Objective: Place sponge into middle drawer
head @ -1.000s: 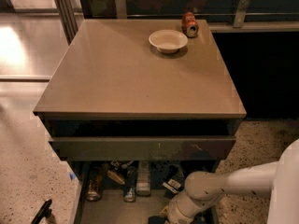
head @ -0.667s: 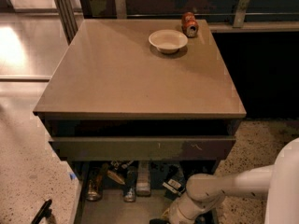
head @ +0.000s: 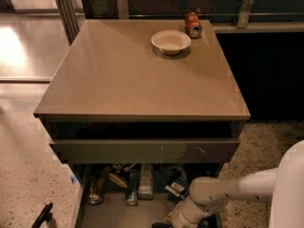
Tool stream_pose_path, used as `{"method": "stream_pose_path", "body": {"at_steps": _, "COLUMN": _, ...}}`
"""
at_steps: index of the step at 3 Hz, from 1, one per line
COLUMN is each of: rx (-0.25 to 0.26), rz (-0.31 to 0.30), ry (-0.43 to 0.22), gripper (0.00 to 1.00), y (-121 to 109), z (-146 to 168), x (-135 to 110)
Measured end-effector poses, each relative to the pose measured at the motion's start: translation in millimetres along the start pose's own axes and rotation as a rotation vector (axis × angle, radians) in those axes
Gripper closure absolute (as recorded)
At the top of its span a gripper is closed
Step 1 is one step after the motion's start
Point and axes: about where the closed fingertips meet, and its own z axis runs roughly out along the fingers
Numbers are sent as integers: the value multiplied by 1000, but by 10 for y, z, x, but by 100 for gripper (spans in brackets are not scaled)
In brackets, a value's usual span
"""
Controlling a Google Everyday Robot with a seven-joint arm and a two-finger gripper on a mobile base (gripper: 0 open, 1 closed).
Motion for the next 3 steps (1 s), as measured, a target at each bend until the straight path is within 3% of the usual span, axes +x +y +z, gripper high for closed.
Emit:
{"method": "stream_pose_path", "body": {"at_steps": 1, "rx": 0, "rz": 0, "ry": 0, "gripper": 59, "y": 0, "z": 0, "x": 0}}
{"method": "stream_pose_path", "body": {"at_steps": 3, "rx": 0, "rz": 0, "ry": 0, "gripper": 0, "y": 1, "z": 2, "x": 0}}
